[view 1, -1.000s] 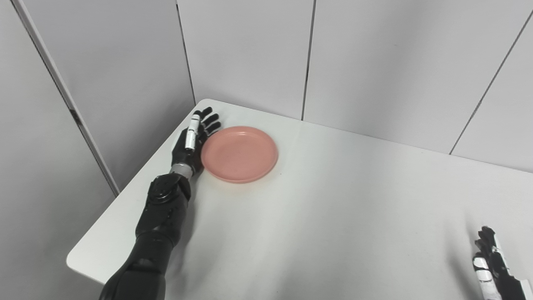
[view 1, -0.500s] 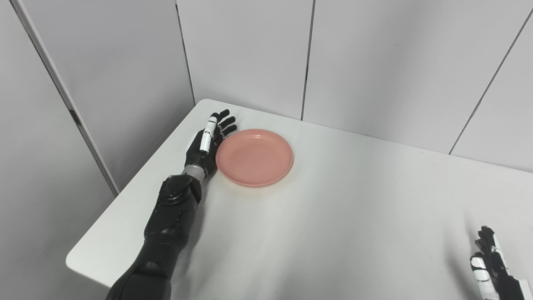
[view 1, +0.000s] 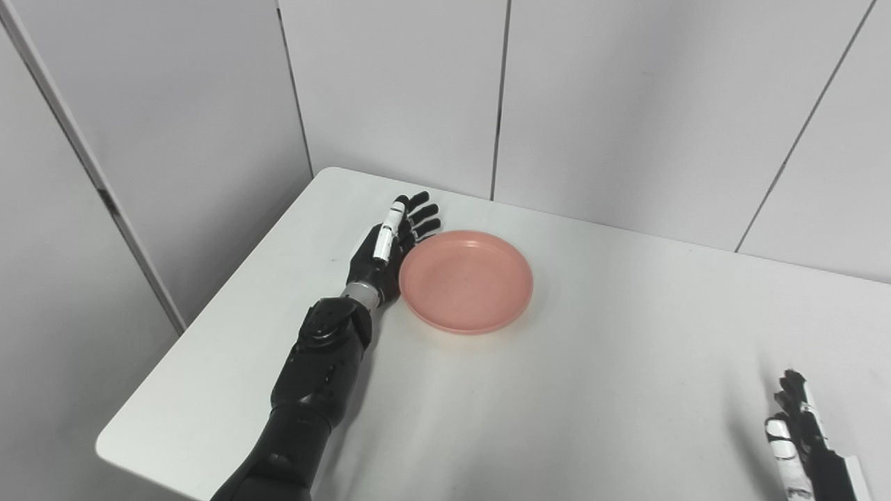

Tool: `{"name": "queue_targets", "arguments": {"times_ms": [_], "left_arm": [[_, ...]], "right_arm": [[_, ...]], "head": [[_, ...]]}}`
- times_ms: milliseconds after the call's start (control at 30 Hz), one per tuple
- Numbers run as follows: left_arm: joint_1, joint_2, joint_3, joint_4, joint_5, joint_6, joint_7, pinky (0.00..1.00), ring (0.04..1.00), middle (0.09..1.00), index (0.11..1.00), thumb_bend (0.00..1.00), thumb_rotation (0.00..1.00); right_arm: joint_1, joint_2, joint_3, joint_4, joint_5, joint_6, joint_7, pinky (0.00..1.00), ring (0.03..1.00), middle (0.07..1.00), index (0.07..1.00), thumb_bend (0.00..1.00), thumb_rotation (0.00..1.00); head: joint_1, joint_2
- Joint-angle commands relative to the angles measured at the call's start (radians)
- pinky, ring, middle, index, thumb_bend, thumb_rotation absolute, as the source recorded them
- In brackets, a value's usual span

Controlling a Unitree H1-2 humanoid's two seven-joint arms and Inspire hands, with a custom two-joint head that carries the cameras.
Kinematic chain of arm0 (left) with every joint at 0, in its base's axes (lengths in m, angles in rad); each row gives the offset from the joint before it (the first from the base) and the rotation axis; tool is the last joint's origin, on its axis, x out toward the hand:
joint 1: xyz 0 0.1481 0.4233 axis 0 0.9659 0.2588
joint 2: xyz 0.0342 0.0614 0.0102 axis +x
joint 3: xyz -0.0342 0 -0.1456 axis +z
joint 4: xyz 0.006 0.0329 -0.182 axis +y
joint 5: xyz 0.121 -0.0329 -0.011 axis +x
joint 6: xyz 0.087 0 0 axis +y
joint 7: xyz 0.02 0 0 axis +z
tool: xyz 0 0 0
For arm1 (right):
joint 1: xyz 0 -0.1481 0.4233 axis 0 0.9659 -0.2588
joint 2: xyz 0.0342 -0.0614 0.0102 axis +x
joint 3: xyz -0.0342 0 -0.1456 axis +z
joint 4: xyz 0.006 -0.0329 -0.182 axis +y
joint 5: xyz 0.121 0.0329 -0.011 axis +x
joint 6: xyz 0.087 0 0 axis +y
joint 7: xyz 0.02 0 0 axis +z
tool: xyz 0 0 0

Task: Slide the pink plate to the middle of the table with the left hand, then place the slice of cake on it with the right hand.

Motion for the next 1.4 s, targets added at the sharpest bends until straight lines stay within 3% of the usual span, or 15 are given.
{"name": "queue_targets", "arguments": {"times_ms": [0, 533, 1100, 1367], "left_arm": [[-0.002, -0.007, -0.009, -0.014, 0.010, 0.030, 0.000, 0.86, 0.876, 0.878, 0.859, 0.38, 1.00], [0.019, -0.074, -0.089, -0.081, 0.050, 0.096, -0.004, 0.85, 0.870, 0.871, 0.854, 0.36, 1.00], [0.084, -0.142, -0.189, -0.109, 0.066, 0.101, -0.108, 0.88, 0.884, 0.887, 0.873, 0.39, 1.00], [0.139, -0.147, -0.247, -0.163, 0.092, 0.121, -0.131, 0.87, 0.881, 0.883, 0.868, 0.40, 1.00]], "right_arm": [[0.012, 0.007, 0.016, 0.010, -0.008, -0.009, 0.004, 0.93, 0.954, 0.972, 0.973, 0.41, 1.00], [0.007, 0.029, 0.034, -0.017, -0.049, 0.037, -0.011, 0.92, 0.951, 0.968, 0.972, 0.39, 1.00], [0.006, 0.056, 0.047, -0.051, -0.066, 0.101, -0.016, 0.92, 0.955, 0.966, 0.971, 0.40, 1.00], [-0.004, 0.060, 0.062, -0.034, -0.075, 0.081, -0.025, 0.93, 0.957, 0.972, 0.977, 0.40, 1.00]], "head": [[-0.012, 0.006], [-0.109, 0.058], [-0.215, 0.097], [-0.268, 0.110]]}}
